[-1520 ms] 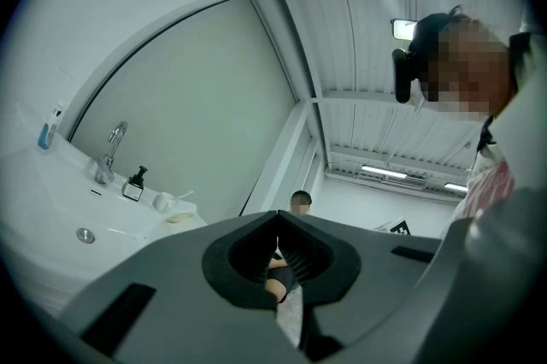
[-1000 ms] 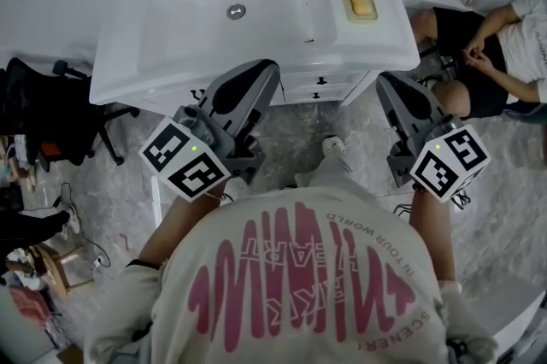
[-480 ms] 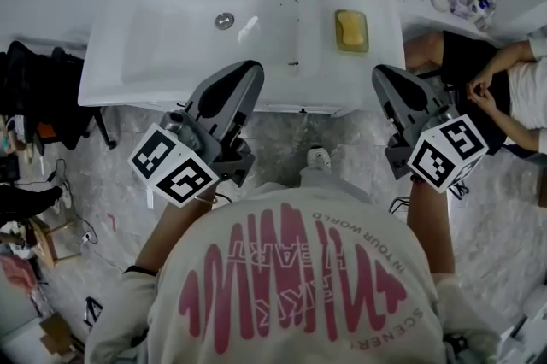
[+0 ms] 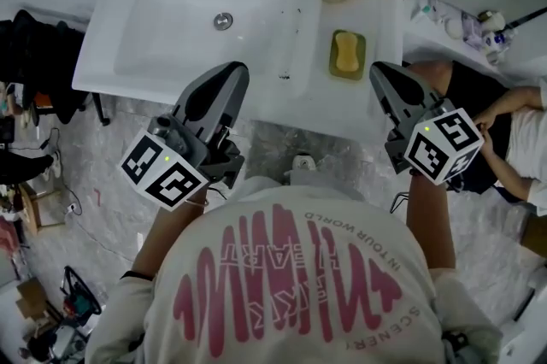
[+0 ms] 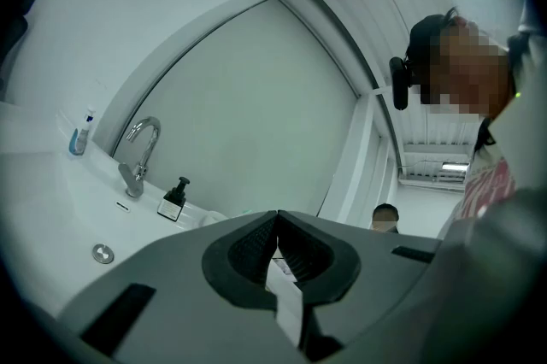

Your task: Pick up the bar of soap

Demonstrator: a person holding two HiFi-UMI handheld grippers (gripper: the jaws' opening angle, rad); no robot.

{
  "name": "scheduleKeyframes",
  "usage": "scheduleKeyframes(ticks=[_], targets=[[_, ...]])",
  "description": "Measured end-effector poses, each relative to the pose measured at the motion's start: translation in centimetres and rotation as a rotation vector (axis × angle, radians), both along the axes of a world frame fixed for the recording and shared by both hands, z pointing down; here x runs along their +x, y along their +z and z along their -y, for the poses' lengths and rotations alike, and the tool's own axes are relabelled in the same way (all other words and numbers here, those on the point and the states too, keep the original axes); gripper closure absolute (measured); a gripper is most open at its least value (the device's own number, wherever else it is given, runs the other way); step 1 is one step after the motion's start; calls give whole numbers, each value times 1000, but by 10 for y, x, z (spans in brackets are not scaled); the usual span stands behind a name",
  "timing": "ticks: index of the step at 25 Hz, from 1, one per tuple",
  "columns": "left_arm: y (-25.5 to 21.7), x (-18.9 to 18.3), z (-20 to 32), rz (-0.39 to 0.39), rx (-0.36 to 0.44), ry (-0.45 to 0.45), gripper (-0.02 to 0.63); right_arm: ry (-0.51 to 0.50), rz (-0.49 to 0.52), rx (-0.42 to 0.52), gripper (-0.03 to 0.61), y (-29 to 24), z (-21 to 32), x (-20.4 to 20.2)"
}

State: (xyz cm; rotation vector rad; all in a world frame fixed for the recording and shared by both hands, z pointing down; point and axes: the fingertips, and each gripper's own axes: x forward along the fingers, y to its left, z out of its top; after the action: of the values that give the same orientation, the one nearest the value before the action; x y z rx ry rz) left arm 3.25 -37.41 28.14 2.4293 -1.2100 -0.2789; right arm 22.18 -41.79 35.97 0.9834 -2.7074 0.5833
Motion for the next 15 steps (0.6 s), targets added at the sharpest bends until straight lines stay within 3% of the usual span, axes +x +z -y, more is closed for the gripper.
scheduleKeyframes(ticks=[5, 6, 8, 9, 15], targets=[[12, -11, -1, 15, -36, -68, 604, -8, -11, -20, 563, 10, 26, 4], [15, -16, -2, 17, -46, -86, 604, -4, -19, -37, 549, 14, 31, 3], [19, -26, -2, 12, -60, -116, 604, -7, -43, -72, 445, 25, 40, -2], [21, -31, 0, 11, -65, -124, 604, -2, -56, -87, 428, 31, 45, -5], [32, -52, 15, 17, -82, -109, 604, 70, -189, -246, 409, 91, 71, -21]])
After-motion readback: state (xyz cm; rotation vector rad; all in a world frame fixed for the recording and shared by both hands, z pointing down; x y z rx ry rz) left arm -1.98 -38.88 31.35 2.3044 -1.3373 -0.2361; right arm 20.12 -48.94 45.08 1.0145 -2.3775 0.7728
